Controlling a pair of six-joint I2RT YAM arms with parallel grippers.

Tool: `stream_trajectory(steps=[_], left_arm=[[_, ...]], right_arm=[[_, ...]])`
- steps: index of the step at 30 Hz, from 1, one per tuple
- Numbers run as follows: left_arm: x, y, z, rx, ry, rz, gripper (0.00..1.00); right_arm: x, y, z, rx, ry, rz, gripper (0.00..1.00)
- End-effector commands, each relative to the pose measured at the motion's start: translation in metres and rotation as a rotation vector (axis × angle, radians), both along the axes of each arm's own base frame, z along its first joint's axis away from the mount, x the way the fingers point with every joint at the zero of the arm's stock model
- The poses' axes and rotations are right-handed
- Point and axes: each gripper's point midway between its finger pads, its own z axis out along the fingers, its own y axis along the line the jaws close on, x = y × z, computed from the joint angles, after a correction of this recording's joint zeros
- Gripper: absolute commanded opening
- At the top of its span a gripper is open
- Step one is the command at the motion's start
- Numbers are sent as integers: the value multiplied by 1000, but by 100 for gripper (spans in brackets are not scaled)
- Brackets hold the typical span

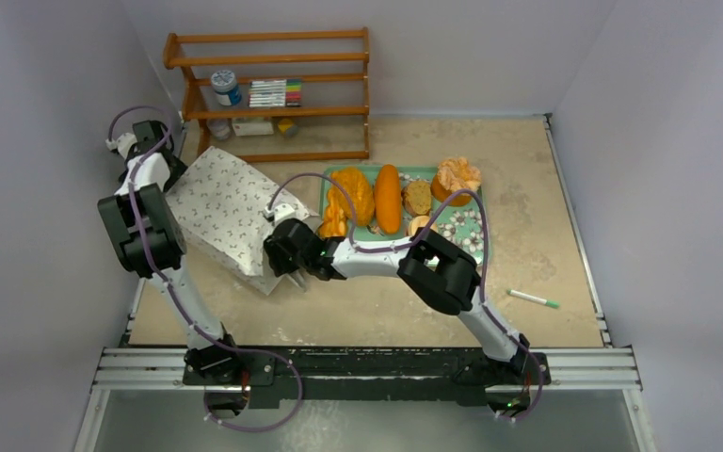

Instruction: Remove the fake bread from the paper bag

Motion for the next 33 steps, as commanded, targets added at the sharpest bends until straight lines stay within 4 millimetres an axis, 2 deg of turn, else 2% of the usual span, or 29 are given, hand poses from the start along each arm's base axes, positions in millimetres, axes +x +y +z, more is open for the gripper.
stream_trajectory(steps=[1, 9, 18, 25, 33], left_arm=[[10, -26, -2, -16, 48, -100, 81], [18, -38, -1, -13, 69, -152, 81], [20, -49, -7, -28, 84, -186, 80], [21, -56, -11, -33, 94, -202, 80], [20, -58, -11, -30, 102, -212, 80]], right_arm=[[1, 8, 2, 14, -13, 7, 53], [8, 16, 17, 51, -41, -12, 51], [17, 36, 15, 43, -41, -5, 52], [36, 41, 17, 42, -80, -73, 52], [71, 45, 5, 19, -98, -145, 52]])
